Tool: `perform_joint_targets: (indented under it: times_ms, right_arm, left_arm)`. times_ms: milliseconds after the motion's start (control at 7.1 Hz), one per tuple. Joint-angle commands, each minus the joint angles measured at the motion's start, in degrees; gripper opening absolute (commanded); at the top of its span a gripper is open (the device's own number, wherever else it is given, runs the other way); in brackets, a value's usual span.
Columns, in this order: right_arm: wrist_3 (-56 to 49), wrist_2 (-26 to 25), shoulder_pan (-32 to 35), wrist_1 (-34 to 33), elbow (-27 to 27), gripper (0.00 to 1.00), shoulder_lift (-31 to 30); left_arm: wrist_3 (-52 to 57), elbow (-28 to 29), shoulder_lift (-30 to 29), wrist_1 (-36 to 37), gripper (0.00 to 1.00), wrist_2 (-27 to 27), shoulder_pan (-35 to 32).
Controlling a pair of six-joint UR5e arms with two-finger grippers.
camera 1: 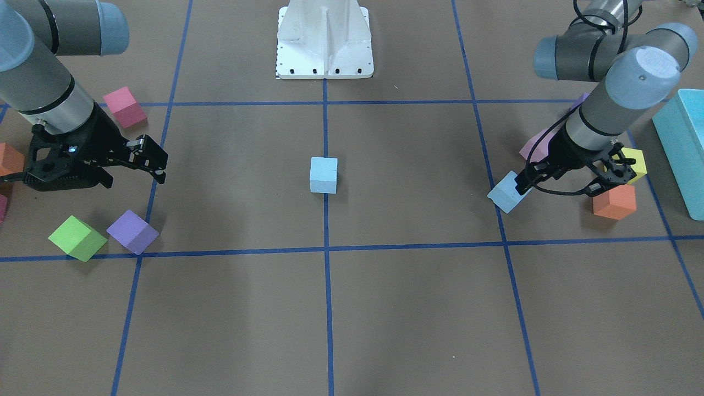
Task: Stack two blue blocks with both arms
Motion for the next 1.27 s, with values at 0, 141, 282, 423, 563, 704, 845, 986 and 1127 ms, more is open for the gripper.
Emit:
perform_joint_targets:
  times_ms: [0,141,282,423,563,704,845,986,1127]
  right_arm:
    - [-0.1,-0.1,0.0,0.0,0.0,1.0,-0.1]
    - [-0.1,-0.4,0.0,0.0,0.0,1.0,-0.1]
    - [-0.1,-0.4,0.0,0.0,0.0,1.0,-0.1]
    - [-0.1,-0.6,-0.1,0.1,0.1,1.0,-0.1]
    - [-0.1,-0.7,-0.1,0.1,0.1,1.0,-0.1]
    - [-0.1,-0.7,0.0,0.1,0.0,1.0,-0.1]
    - [-0.1,-0.7,0.0,0.2,0.0,1.0,-0.2]
    - [-0.1,-0.7,0.0,0.1,0.0,1.0,-0.1]
    - [-0.1,-0.8,0.0,0.2,0.0,1.0,-0.1]
  left_arm:
    - [-3.5,2.2,0.4,-3.6,1.0,2.6,3.1]
    - [-3.6,2.5,0.3,-3.6,1.0,2.5,3.1]
    - [-3.6,3.7,0.0,-3.6,1.0,2.5,3.1]
    - [-3.7,4.0,-0.6,-3.6,1.0,2.5,3.1]
    - [-4.2,4.3,-1.6,-3.6,1.0,2.5,3.1]
    - [-4.3,4.5,-1.7,-3.6,1.0,2.4,3.1]
    - [-4.3,4.6,-1.7,-3.6,1.0,2.5,3.2]
    - [-4.4,4.9,-1.7,-3.6,1.0,2.4,3.2]
    - [-5.7,5.2,-1.6,-3.6,1.0,2.4,3.2]
